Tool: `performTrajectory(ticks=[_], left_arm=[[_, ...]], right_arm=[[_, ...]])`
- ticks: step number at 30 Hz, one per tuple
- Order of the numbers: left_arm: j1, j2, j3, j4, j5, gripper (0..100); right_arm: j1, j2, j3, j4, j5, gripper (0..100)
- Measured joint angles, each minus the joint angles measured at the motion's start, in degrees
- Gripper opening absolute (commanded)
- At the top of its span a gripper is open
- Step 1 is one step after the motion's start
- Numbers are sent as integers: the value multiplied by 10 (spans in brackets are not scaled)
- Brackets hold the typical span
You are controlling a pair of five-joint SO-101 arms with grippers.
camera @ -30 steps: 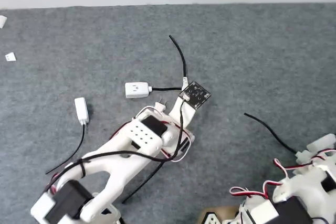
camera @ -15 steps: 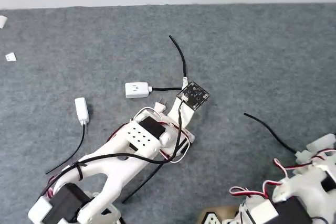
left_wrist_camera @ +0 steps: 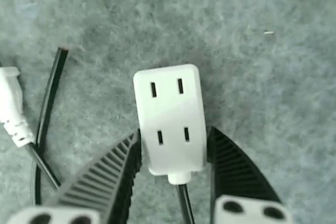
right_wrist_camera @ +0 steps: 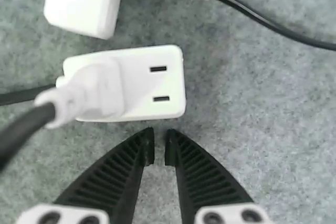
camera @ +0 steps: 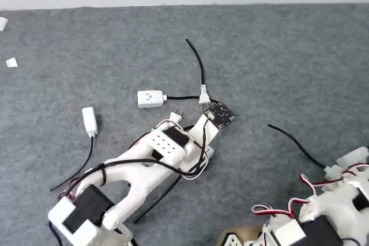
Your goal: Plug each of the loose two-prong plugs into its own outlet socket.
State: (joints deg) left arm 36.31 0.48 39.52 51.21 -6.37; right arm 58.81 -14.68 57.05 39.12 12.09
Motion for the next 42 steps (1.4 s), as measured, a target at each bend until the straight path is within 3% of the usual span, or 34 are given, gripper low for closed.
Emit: performTrajectory(ticks=[2,7,12,16,18,23,28,35,42], left_arm=[[0,2,-7,11,0,172],[4,2,-10,20,26,7],[5,2,-10,20,165,12],[-1,2,-10,28,298,12],[-21,2,-11,32,331,12],[-91,2,-11,41,345,12],[-142,1,-13,86,340,12],[-148,0,2,88,309,12],[-142,-1,10,87,309,12]], right_arm=[[0,0,0,0,0,45],[0,0,0,0,0,44],[-14,0,0,0,0,42],[-59,0,0,0,24,40],[-93,0,0,4,29,40],[-220,0,-75,124,24,43],[-394,3,-158,225,-87,44],[-611,3,-223,226,-190,44],[-665,14,-264,117,-195,45]])
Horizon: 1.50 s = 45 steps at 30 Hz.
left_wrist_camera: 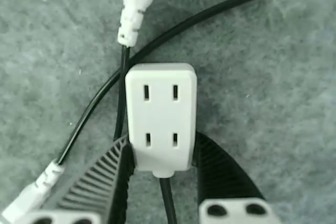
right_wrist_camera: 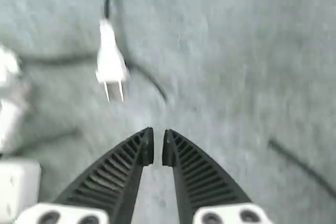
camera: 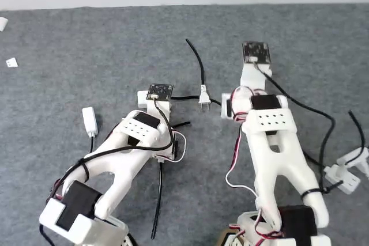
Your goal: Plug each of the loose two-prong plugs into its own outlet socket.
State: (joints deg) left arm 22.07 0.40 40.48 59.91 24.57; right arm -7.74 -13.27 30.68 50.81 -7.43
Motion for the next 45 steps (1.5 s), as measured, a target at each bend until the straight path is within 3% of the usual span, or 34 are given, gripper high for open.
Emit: performTrajectory(ticks=[8,11,14,18,20,29,34,39,45], left_arm=[[18,-1,8,-19,-2,13],[22,-1,8,-27,-60,35],[24,-1,8,-32,-102,147],[24,-1,7,-32,-100,344],[24,2,9,-33,-91,382],[26,-2,10,-33,-85,382],[26,-69,47,-33,-85,382],[25,-156,94,-47,-102,382],[-11,-171,98,-58,-128,382]], right_arm=[[-29,185,-175,32,11,44],[-44,275,-283,67,13,44],[-48,367,-396,94,13,45],[-45,479,-541,148,14,45],[-45,525,-607,172,17,45],[-46,618,-774,242,21,46],[-61,628,-786,261,50,124],[-86,629,-787,286,53,98],[-84,643,-787,286,53,95]])
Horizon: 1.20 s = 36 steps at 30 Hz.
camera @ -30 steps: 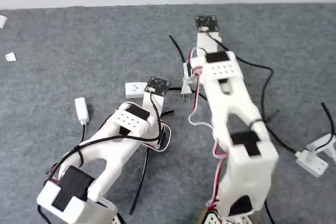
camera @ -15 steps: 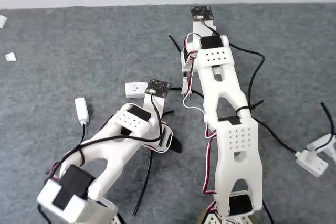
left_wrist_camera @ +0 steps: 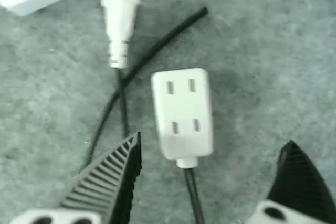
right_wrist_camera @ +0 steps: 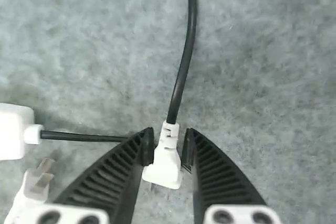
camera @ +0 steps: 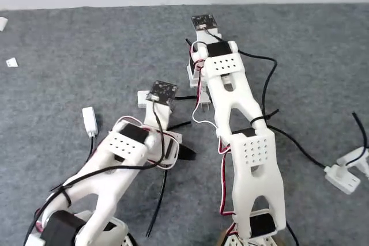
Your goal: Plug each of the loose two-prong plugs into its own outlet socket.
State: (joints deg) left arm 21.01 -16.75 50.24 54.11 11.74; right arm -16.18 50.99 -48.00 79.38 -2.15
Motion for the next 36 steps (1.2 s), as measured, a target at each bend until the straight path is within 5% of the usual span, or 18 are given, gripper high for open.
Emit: performTrajectory(ticks=[6,29,36], left_arm=[[-45,0,0,-1,-5,382],[-50,0,0,-1,-5,382],[-49,-1,16,-62,-5,370]], right_arm=[[-2,32,0,0,1,91],[-2,33,-17,2,3,8],[-1,33,-105,119,3,8]])
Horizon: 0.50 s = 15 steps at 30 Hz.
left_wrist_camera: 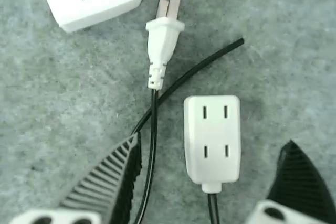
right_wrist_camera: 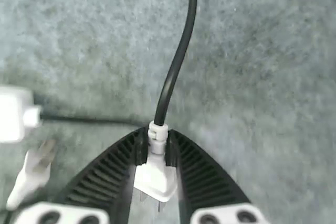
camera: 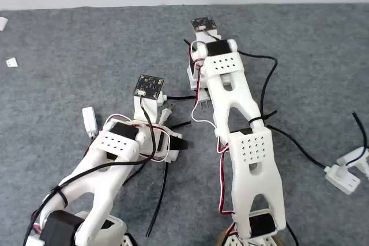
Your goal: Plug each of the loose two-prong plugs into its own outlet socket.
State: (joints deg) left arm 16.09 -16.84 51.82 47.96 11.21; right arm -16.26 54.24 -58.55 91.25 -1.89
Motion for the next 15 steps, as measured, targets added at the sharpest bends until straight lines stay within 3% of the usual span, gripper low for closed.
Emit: performTrajectory(ticks=[4,10,15], left_arm=[[-1,0,0,-8,0,261],[-35,40,-25,-12,0,6],[-64,137,-121,19,0,11]], right_arm=[[-3,-4,-69,88,0,8],[-6,-84,-24,92,0,8],[-24,-214,81,93,-3,8]])
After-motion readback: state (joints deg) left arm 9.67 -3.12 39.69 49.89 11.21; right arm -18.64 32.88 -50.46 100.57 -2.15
